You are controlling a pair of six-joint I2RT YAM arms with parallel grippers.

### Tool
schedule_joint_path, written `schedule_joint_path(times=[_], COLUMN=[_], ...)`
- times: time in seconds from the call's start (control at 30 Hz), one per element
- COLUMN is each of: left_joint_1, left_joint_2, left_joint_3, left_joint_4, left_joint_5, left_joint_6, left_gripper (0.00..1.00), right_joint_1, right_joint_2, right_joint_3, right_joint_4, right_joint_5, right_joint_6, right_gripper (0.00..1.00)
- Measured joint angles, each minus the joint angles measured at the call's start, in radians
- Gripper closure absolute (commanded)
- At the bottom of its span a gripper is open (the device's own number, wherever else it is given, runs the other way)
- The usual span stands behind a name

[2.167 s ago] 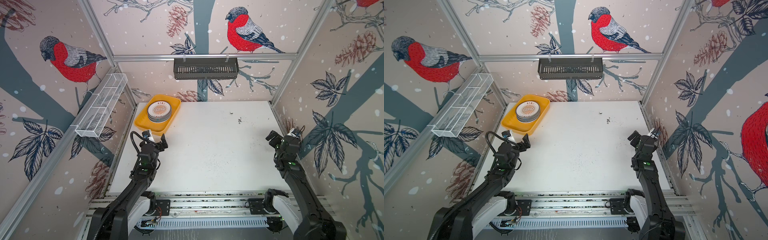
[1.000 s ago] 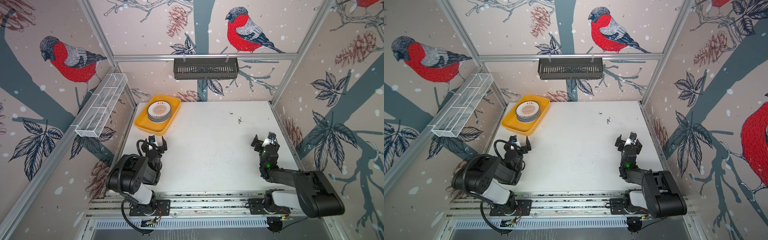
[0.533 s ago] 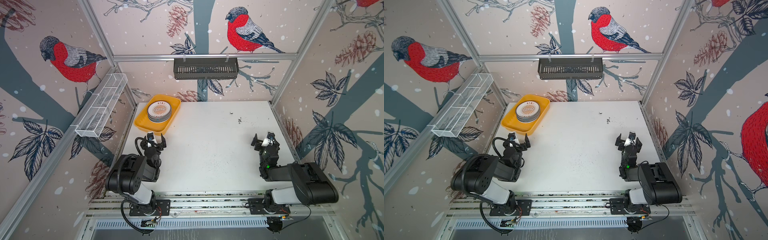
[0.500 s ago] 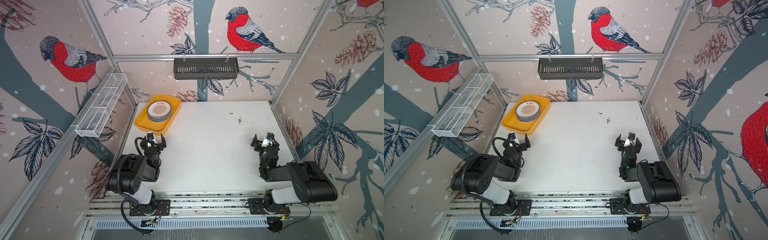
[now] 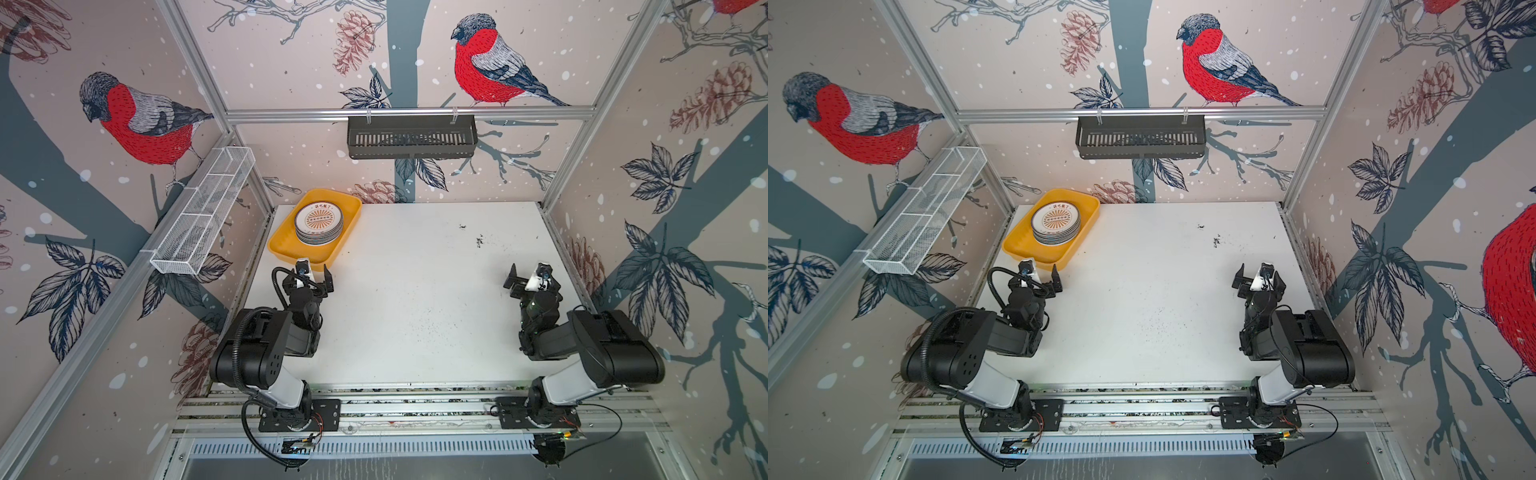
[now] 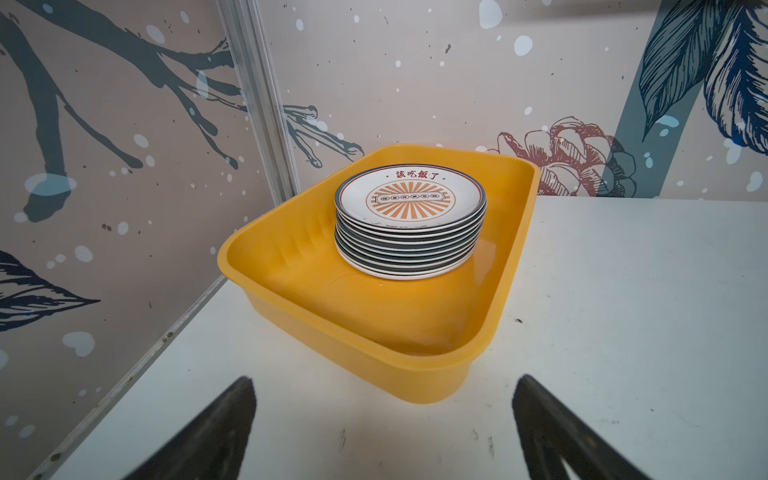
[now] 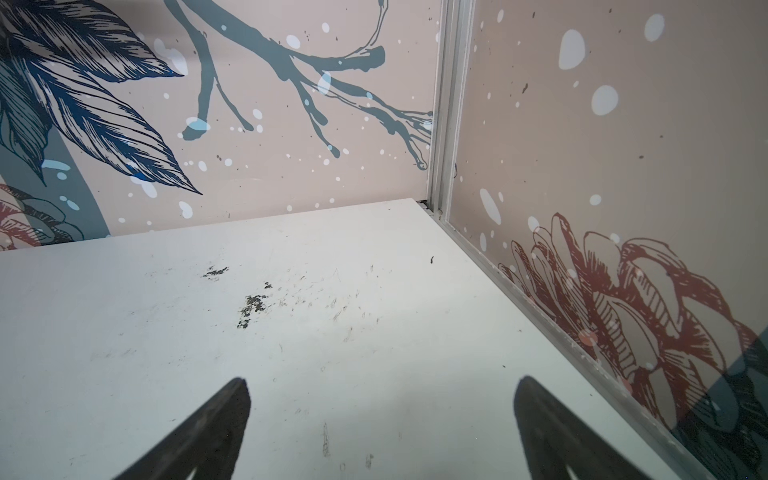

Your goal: Place the plates into the plastic bin on the countertop

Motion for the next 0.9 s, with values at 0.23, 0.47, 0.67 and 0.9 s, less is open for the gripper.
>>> schedule_joint_path(times=[0.23,0.47,0.67,0.9], left_joint_1=[0.012,0.015,0.026,0.029], left_joint_2=[0.0,0.0,0.0,0.0], left_joint_3=[0.011,0.012,0.018,0.018], left_joint_4=[-0.029,-0.033,-0.038,-0.04], left_joint_5=[0.017,0.018,0.028,0.044], left_joint_6=[-0.009,-0.013,-0.017,-0.018], left_gripper=[0.04,0.04,0.04,0.04], right_joint_1=[-0.019,-0.041,-0.051,-0.061], right_joint_2=[0.0,0.0,0.0,0.0], right_joint_3=[0.036,0.038,0.04,0.039], right_joint_4=[-0.068,-0.097,-0.103,-0.103], right_joint_5=[-0.061,-0.121,-0.147,-0.176], right_joint_6=[0.001,0.02,0.023,0.027], right_gripper=[0.01,0.0,0.01,0.01])
